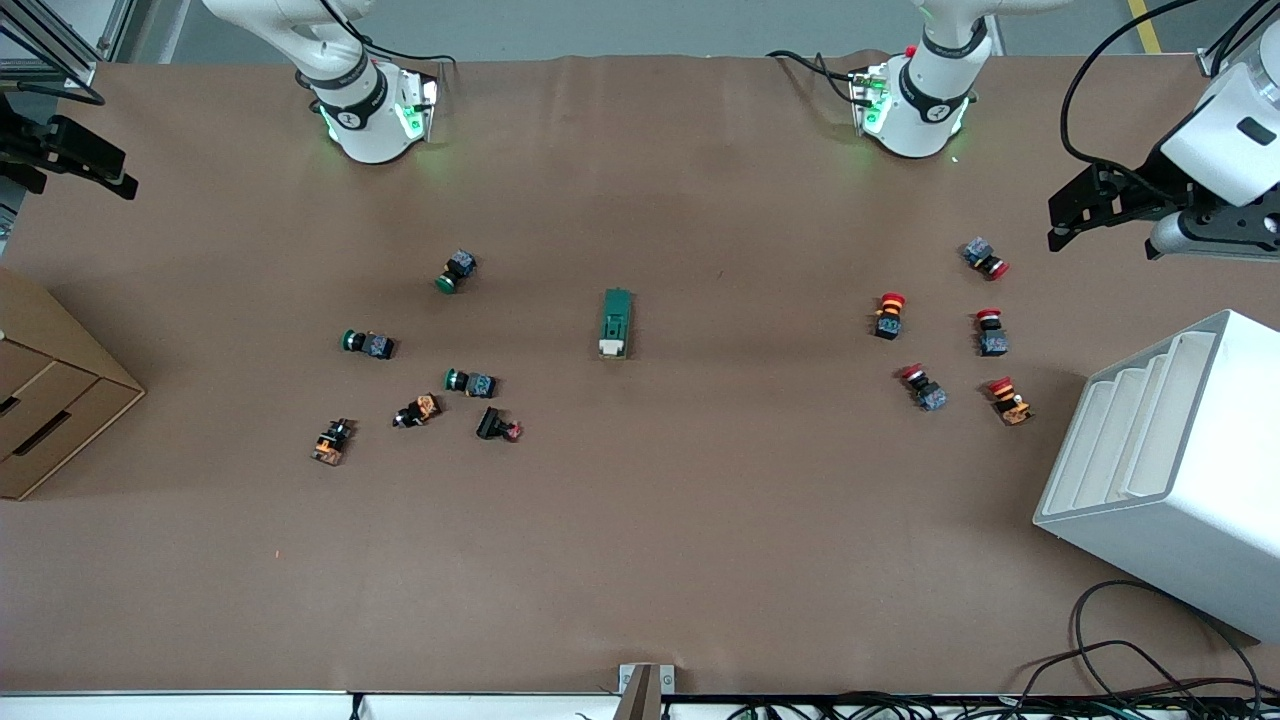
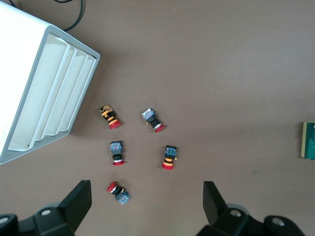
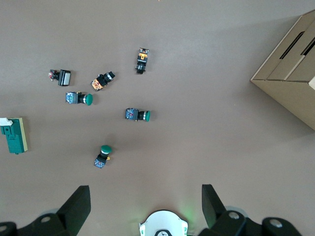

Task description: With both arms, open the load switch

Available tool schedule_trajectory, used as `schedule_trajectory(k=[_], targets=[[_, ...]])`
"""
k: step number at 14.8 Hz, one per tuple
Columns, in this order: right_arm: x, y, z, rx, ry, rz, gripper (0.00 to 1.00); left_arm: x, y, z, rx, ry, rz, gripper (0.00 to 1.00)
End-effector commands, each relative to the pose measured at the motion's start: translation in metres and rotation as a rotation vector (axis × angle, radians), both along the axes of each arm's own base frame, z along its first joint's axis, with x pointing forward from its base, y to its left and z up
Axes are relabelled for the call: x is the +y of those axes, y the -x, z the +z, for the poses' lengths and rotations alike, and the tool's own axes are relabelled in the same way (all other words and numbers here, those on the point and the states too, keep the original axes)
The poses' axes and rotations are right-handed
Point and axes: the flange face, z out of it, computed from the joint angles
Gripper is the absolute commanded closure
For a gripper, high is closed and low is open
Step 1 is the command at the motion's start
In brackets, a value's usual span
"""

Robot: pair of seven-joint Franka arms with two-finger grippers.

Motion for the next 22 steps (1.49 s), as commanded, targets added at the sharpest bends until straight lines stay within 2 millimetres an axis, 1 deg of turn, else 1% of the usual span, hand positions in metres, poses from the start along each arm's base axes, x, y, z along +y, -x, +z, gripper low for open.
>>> schedule_trajectory(k=[1,5,9,11,13,15,17,18,20,21,22], targets=[[0.004,-0.001,0.003,-0.007,0.008,0.002,0.0,0.001,0.002,0.003,0.001,-0.004,0.009,0.0],[0.003,-0.001,0.002,-0.003,0.01,0.0,0.0,0.0,0.001,0.01,-0.015,-0.003,0.006,0.0],[0.002,-0.002,0.002,-0.007,0.011,-0.005,0.0,-0.003,0.001,0.01,-0.014,-0.001,0.001,0.0],[0.001,-0.007,-0.004,0.005,0.014,0.004,0.0,-0.014,0.004,0.011,-0.016,0.001,-0.004,0.0],[0.001,-0.007,-0.001,-0.002,0.014,0.004,0.0,-0.022,0.005,0.011,-0.015,0.004,0.042,0.0],[0.001,-0.007,0.0,-0.004,0.014,0.004,0.0,-0.034,0.008,0.01,-0.012,0.009,0.037,0.0],[0.002,-0.006,0.0,-0.002,0.014,0.002,0.0,-0.062,0.015,0.01,-0.012,0.009,0.031,0.0],[0.002,-0.006,0.0,-0.003,0.013,0.003,0.0,-0.083,0.02,0.008,-0.008,0.012,0.051,0.0],[0.002,-0.006,0.0,-0.002,0.013,-0.003,0.0,-0.151,0.034,-0.007,-0.007,0.022,0.03,0.0],[0.002,-0.006,0.001,-0.004,0.013,-0.003,0.0,-0.182,0.04,-0.016,-0.021,0.038,0.043,0.0],[0.002,-0.006,0.001,-0.006,0.013,-0.006,0.0,-0.217,0.045,-0.035,-0.029,0.063,0.068,0.0]])
